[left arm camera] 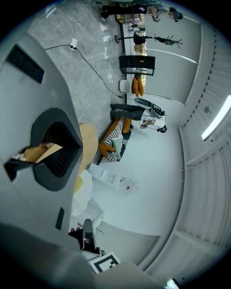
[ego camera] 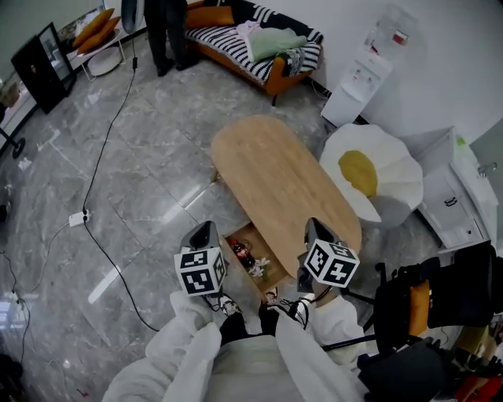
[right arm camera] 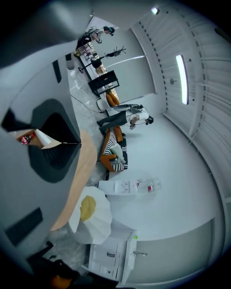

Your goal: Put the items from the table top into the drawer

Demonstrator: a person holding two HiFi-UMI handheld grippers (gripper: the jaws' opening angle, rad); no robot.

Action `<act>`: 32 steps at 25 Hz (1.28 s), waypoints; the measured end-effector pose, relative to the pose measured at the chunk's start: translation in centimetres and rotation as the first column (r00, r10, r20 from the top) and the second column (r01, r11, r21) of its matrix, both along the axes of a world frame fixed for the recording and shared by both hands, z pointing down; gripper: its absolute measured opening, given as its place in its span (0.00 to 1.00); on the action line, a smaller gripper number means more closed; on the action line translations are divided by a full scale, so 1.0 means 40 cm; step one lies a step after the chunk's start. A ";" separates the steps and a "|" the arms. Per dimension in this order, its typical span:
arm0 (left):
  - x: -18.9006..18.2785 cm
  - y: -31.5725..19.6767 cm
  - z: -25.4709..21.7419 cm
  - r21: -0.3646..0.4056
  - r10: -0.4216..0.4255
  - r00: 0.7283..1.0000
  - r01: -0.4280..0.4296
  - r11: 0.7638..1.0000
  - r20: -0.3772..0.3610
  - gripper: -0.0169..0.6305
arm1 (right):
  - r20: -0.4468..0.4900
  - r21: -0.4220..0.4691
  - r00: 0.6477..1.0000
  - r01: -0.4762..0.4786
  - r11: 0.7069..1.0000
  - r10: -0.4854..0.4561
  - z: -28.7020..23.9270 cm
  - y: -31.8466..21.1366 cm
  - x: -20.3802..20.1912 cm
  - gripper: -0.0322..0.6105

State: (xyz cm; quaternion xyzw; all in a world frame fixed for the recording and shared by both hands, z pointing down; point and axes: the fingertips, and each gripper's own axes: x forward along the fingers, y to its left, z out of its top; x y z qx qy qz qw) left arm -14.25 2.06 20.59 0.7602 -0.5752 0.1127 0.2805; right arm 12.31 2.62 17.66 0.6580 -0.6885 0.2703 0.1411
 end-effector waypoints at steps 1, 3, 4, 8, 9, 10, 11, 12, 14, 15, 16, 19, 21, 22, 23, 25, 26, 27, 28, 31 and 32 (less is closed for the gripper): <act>-0.001 0.001 -0.010 0.007 -0.005 1.000 0.005 1.000 0.001 0.02 | -0.005 0.004 1.000 -0.007 1.000 0.007 -0.005 0.008 0.011 0.15; 0.003 0.007 -0.033 0.022 -0.017 1.000 0.017 1.000 -0.001 0.02 | -0.016 0.019 1.000 -0.013 1.000 0.014 -0.019 0.018 0.031 0.15; 0.008 0.013 -0.044 0.030 -0.021 1.000 0.021 0.999 -0.001 0.02 | -0.020 0.033 1.000 -0.017 0.999 0.018 -0.030 0.019 0.041 0.15; 0.040 0.049 -0.080 0.059 -0.042 0.999 0.041 0.997 0.018 0.02 | -0.050 0.102 0.999 -0.012 0.995 0.017 -0.081 0.019 0.079 0.15; 0.047 0.057 -0.089 0.067 -0.057 0.998 0.056 0.996 0.021 0.02 | -0.061 0.113 0.998 0.001 0.994 0.006 -0.092 0.021 0.088 0.15; 0.055 0.065 -0.098 0.073 -0.076 0.997 0.074 0.995 0.022 0.02 | -0.068 0.120 0.998 0.015 0.993 -0.007 -0.100 0.024 0.098 0.15; 0.063 0.072 -0.108 0.078 -0.093 0.995 0.091 0.993 0.020 0.02 | -0.070 0.124 0.997 0.028 0.992 -0.019 -0.108 0.028 0.108 0.15; 0.075 0.079 -0.118 0.082 -0.103 0.995 0.101 0.992 0.020 0.02 | -0.069 0.129 0.997 0.036 0.991 -0.028 -0.117 0.033 0.122 0.15; 0.104 0.095 -0.135 0.095 -0.099 0.994 0.096 0.991 0.035 0.02 | -0.073 0.140 0.997 0.043 0.989 -0.033 -0.130 0.044 0.156 0.15; 0.114 0.104 -0.140 0.101 -0.099 0.994 0.093 0.990 0.049 0.02 | -0.078 0.143 0.996 0.045 0.989 -0.034 -0.132 0.050 0.173 0.15; 0.120 0.113 -0.143 0.106 -0.105 0.993 0.098 0.990 0.060 0.02 | -0.080 0.143 0.996 0.047 0.989 -0.036 -0.131 0.057 0.187 0.15; 0.127 0.137 -0.148 0.106 -0.132 0.989 0.125 0.986 0.061 0.02 | -0.079 0.145 0.996 0.059 0.988 -0.048 -0.134 0.076 0.210 0.15; 0.135 0.147 -0.149 0.108 -0.136 0.988 0.128 0.986 0.074 0.02 | -0.085 0.151 0.995 0.068 0.986 -0.055 -0.139 0.087 0.222 0.15; 0.141 0.149 -0.151 0.111 -0.137 0.987 0.128 0.986 0.078 0.02 | -0.085 0.151 0.995 0.072 0.986 -0.060 -0.139 0.089 0.228 0.15; 0.149 0.149 -0.155 0.114 -0.137 0.987 0.128 0.985 0.079 0.02 | -0.085 0.149 0.994 0.078 0.986 -0.066 -0.140 0.091 0.234 0.15; 0.167 0.147 -0.161 0.119 -0.131 0.988 0.121 0.985 0.082 0.02 | -0.098 0.140 0.992 0.092 0.986 -0.078 -0.140 0.093 0.245 0.15; 0.176 0.146 -0.164 0.122 -0.128 0.988 0.117 0.986 0.086 0.02 | -0.107 0.138 0.991 0.096 0.986 -0.081 -0.142 0.093 0.250 0.14; 0.181 0.145 -0.167 0.123 -0.125 0.988 0.113 0.986 0.089 0.02 | -0.109 0.137 0.991 0.097 0.986 -0.082 -0.144 0.092 0.253 0.14; 0.185 0.144 -0.169 0.125 -0.122 0.988 0.111 0.986 0.091 0.02 | -0.107 0.139 0.991 0.096 0.986 -0.082 -0.147 0.091 0.254 0.14; 0.185 0.141 -0.169 0.125 -0.117 0.989 0.104 0.987 0.096 0.02 | -0.101 0.146 0.992 0.093 0.985 -0.078 -0.152 0.088 0.248 0.14; 0.185 0.139 -0.169 0.125 -0.116 0.988 0.104 0.987 0.097 0.02 | -0.101 0.148 0.992 0.092 0.985 -0.077 -0.152 0.087 0.246 0.14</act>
